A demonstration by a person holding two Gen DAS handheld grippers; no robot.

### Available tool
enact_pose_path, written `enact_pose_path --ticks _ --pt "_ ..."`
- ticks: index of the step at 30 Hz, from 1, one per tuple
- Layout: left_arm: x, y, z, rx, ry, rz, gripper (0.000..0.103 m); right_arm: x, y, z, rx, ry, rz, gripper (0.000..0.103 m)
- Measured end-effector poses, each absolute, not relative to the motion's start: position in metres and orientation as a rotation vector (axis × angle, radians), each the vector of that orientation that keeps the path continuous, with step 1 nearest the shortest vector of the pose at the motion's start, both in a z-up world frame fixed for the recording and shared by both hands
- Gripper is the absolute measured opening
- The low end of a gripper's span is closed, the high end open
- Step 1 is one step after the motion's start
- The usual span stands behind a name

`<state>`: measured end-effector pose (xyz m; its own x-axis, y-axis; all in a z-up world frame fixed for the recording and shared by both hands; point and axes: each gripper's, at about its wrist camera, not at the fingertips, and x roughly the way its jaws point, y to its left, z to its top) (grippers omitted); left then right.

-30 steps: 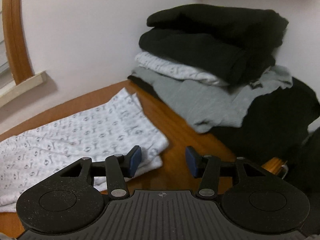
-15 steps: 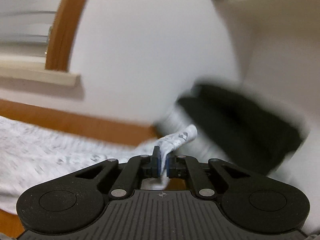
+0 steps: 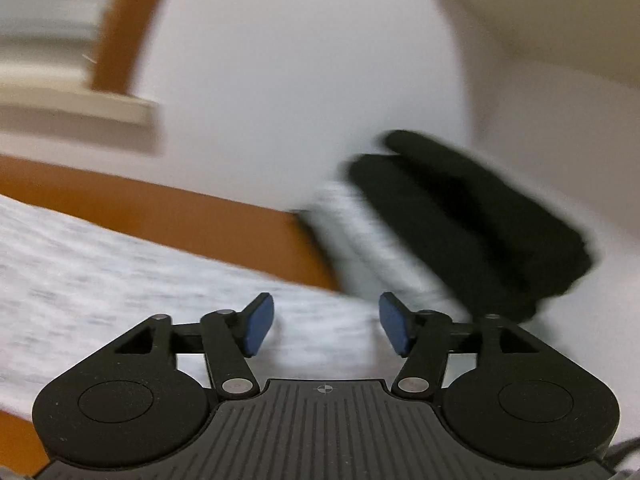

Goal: Fold clothes

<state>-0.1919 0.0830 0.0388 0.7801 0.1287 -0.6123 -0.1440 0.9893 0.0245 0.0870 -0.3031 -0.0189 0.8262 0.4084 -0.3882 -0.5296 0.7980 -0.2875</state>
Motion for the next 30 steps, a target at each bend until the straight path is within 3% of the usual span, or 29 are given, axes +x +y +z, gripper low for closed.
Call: enact_pose_path --ticks 10,14,18,20,30 --pt "-0.185 0.062 0.027 -0.036 0.672 0.145 0.089 0.012 -0.234 -0.029 -0.096 0.525 0.968 0.076" --pt "-0.186 0.061 0.023 -0.03 0.672 0.132 0.096 -0.019 -0.205 -0.026 -0.148 0.534 1.052 0.078" --pt "-0.187 0.062 0.022 -0.042 0.671 0.124 0.097 -0.033 -0.191 -0.029 -0.186 0.541 1.079 0.08" --pt "-0.186 0.063 0.022 -0.048 0.672 0.123 0.103 -0.036 -0.186 -0.033 -0.195 0.549 1.084 0.081" --pt "-0.199 0.064 0.028 -0.062 0.648 0.188 0.103 -0.05 -0.175 -0.049 -0.291 0.509 1.082 0.092"
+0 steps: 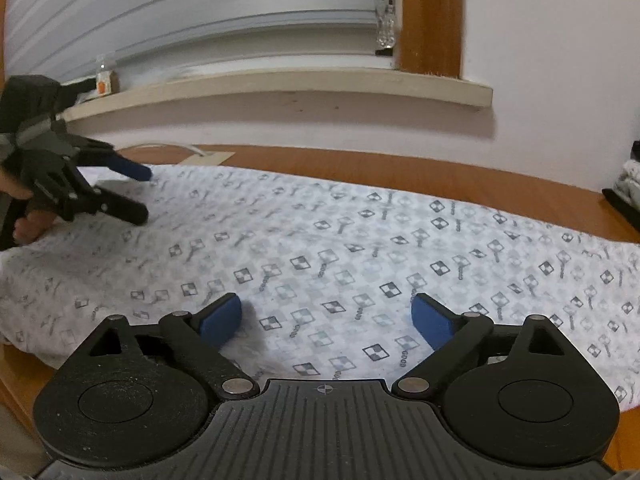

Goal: Fold clothes

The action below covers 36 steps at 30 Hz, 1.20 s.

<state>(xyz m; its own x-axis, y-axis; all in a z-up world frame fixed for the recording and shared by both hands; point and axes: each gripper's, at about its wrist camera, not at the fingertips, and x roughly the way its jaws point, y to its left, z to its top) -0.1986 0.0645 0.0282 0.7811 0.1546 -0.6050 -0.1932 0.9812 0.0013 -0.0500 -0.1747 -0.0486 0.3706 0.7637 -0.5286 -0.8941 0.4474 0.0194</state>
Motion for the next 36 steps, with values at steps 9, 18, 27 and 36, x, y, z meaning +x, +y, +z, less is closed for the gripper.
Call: enact_pose_path --ticks 9,18,27,36 --pt "-0.325 0.116 0.056 -0.116 0.561 0.374 0.103 -0.049 -0.174 -0.049 -0.289 0.511 1.09 0.094" --pt "-0.49 0.16 0.064 -0.394 0.503 0.582 0.103 -0.049 -0.176 -0.049 -0.283 0.51 1.09 0.094" --pt "-0.539 0.13 0.05 -0.432 0.57 0.645 0.068 -0.049 -0.177 -0.049 -0.28 0.508 1.09 0.094" --pt "-0.539 0.118 0.045 -0.382 0.576 0.612 0.025 -0.05 -0.177 -0.049 -0.277 0.506 1.086 0.094"
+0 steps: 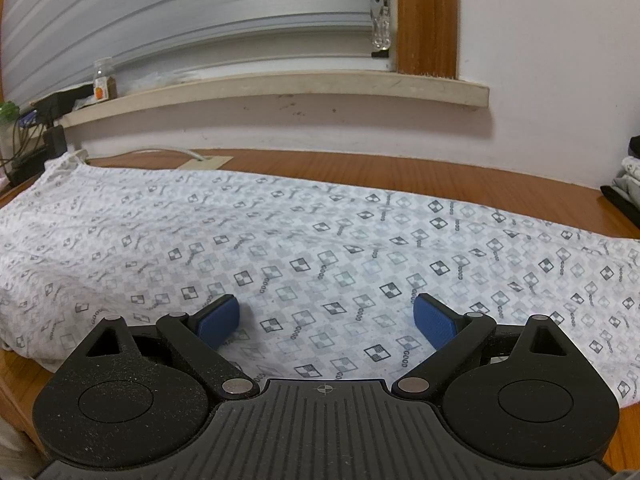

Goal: Fold clothes

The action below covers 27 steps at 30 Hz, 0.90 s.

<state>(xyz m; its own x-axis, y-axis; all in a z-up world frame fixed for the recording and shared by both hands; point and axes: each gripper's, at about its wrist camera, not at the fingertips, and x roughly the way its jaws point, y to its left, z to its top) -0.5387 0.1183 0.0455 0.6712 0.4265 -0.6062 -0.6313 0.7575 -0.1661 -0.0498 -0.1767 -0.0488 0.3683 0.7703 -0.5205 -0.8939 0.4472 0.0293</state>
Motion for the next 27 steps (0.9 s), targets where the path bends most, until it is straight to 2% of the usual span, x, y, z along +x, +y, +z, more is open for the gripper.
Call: enact_pose_path --ticks 2,6,9,12,14,15,25,27 --pt "-0.543 0.117 0.05 -0.361 0.555 0.627 0.022 -0.05 -0.177 -0.049 -0.278 0.506 1.084 0.094" --pt "-0.549 0.123 0.057 -0.365 0.584 0.623 0.023 -0.049 -0.176 -0.049 -0.283 0.503 1.086 0.094" --pt "-0.543 0.122 0.057 -0.338 0.622 0.64 0.037 -0.047 -0.176 -0.049 -0.283 0.503 1.089 0.094" --pt "-0.54 0.126 0.076 -0.316 0.558 0.657 0.055 -0.047 -0.176 -0.049 -0.284 0.499 1.089 0.094" --pt "-0.527 0.134 0.089 -0.291 0.53 0.66 0.077 -0.047 -0.176 -0.049 -0.288 0.495 1.089 0.094" --pt "-0.517 0.139 0.094 -0.272 0.523 0.662 0.079 -0.046 -0.176 -0.049 -0.289 0.494 1.09 0.094" --pt "-0.409 0.229 0.078 -0.293 0.593 0.656 0.079 -0.049 -0.176 -0.049 -0.302 0.476 1.085 0.094" --pt "-0.398 0.241 0.072 -0.301 0.616 0.678 0.076 -0.049 -0.176 -0.049 -0.305 0.47 1.083 0.094"
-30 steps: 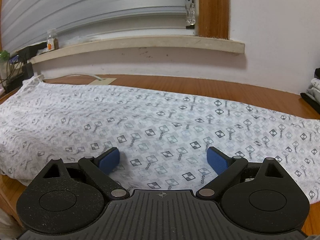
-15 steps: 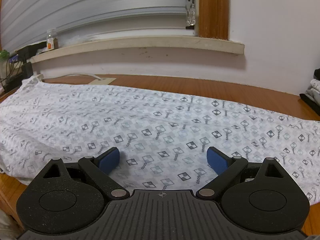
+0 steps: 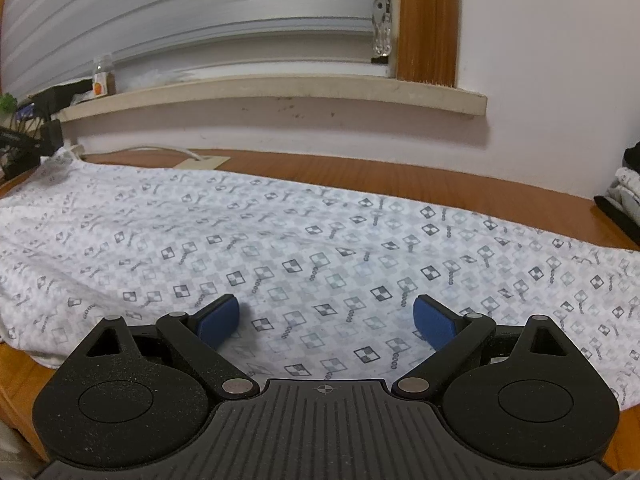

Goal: Fold clothes

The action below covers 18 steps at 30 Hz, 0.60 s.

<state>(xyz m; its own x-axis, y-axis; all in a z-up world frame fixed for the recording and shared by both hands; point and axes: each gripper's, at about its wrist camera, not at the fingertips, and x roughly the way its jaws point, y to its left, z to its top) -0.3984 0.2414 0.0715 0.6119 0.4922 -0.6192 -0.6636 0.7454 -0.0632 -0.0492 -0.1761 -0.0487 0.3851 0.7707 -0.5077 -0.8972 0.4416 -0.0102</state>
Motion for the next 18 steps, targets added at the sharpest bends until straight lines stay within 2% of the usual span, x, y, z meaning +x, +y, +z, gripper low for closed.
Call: enact_pose_path --ticks 1,2,3,4,8,12,15,17,18 --pt "-0.396 0.245 0.069 -0.306 0.621 0.684 0.065 -0.05 -0.176 -0.049 -0.307 0.466 1.081 0.094" --pt "-0.393 0.249 0.066 -0.312 0.626 0.69 0.031 -0.051 -0.176 -0.049 -0.31 0.461 1.079 0.094" --pt "-0.392 0.251 0.064 -0.324 0.623 0.679 0.009 -0.052 -0.176 -0.048 -0.313 0.456 1.078 0.094" --pt "-0.395 0.251 0.066 -0.328 0.592 0.693 0.003 -0.053 -0.176 -0.048 -0.317 0.45 1.076 0.094" --pt "-0.409 0.252 0.074 -0.276 0.51 0.834 0.003 -0.055 -0.176 -0.049 -0.327 0.433 1.067 0.094" --pt "-0.406 0.244 0.07 -0.249 0.549 0.824 0.004 -0.055 -0.177 -0.049 -0.327 0.433 1.066 0.094" --pt "-0.404 0.236 0.072 -0.212 0.542 0.905 0.017 -0.055 -0.177 -0.049 -0.326 0.433 1.064 0.094" --pt "-0.402 0.232 0.075 -0.201 0.527 0.931 0.036 -0.056 -0.177 -0.049 -0.327 0.431 1.063 0.094" --pt "-0.401 0.23 0.078 -0.204 0.516 0.921 0.041 -0.056 -0.177 -0.049 -0.326 0.432 1.063 0.094"
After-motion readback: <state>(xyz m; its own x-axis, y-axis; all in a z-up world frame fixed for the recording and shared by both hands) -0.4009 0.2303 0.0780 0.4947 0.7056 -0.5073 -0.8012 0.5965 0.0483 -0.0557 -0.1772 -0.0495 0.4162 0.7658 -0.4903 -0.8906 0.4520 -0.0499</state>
